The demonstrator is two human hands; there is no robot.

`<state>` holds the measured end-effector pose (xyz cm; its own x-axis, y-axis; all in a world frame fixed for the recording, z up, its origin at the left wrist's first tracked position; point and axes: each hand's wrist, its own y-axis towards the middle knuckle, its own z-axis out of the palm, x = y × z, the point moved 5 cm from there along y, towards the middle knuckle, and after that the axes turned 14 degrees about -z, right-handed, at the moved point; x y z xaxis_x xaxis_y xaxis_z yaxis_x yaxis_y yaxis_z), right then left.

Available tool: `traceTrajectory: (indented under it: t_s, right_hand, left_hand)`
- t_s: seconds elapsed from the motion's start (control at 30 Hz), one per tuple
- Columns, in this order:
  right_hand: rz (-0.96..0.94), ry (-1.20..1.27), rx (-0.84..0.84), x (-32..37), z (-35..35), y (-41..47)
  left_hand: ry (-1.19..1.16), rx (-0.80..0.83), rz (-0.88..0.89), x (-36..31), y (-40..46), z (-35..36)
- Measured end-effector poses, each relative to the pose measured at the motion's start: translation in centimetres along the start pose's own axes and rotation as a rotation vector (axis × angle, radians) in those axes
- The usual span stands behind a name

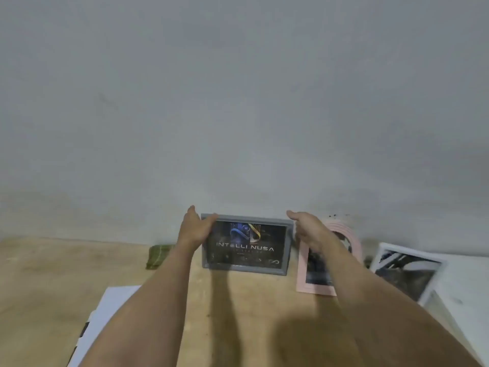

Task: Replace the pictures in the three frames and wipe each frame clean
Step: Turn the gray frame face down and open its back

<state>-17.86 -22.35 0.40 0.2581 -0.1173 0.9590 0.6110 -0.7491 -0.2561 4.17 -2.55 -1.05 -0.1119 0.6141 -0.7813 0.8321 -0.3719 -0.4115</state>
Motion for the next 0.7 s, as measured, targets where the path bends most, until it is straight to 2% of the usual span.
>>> traceTrajectory:
  t_s: [0.17, 0.27, 0.37, 0.5, 0.7]
  right_hand:
    - [0.117, -0.298, -0.033, -9.1, 2.3, 6.0]
    - [0.153, -0.327, -0.099, -11.5, 3.1, 7.5]
    - [0.136, -0.338, -0.141, -12.9, 3.2, 8.5]
    - [0.023, -0.438, -0.247, -13.5, 2.3, 8.7]
    - [-0.031, -0.31, -0.117, -12.8, 1.3, 5.4]
  left_hand:
    - [0.038, 0.085, -0.203, 6.0, 7.5, 2.7]
    - [0.027, 0.085, -0.24, 7.6, 10.7, 4.0]
    - [0.035, 0.098, -0.226, 9.0, 12.9, 4.9]
    - [0.041, 0.058, -0.169, 9.8, 14.1, 4.6]
    - [0.027, 0.102, -0.14, 12.8, 14.2, 2.8]
